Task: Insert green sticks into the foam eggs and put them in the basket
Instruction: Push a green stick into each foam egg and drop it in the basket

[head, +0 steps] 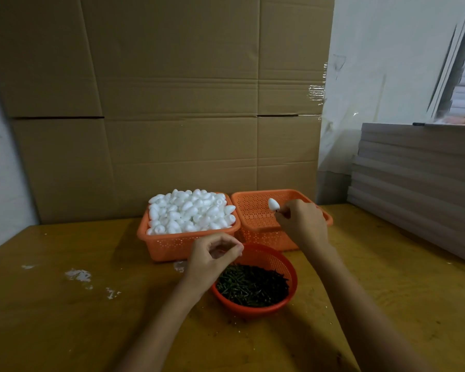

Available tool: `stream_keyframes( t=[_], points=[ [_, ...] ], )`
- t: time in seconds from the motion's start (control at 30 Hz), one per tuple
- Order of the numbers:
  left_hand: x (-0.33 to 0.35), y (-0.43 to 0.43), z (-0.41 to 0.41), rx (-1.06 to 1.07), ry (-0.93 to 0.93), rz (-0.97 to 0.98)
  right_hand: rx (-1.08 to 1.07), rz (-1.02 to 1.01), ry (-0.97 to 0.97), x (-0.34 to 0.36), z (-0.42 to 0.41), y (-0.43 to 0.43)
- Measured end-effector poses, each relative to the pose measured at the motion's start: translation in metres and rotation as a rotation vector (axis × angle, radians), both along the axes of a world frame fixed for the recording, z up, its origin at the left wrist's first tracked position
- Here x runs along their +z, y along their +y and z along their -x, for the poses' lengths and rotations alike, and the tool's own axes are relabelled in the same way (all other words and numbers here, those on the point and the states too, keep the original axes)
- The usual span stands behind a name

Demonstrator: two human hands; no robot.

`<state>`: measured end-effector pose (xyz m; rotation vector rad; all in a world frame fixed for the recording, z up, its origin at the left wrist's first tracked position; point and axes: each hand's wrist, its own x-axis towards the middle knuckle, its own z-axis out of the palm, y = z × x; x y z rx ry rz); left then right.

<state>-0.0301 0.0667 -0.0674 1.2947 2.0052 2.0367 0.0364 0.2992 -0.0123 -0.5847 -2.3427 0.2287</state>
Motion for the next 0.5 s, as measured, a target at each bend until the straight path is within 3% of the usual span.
stream_keyframes(
  t=[0.2,0.5],
  points=[
    [-0.002,0.0,0.0,-0.009,-0.009,0.005,-0.087,-0.004,-0.196,0.003,0.016,0.011],
    [-0.005,0.002,0.002,0.006,0.012,0.032,-0.051,0.028,-0.243,0.004,0.017,0.011]
  ],
)
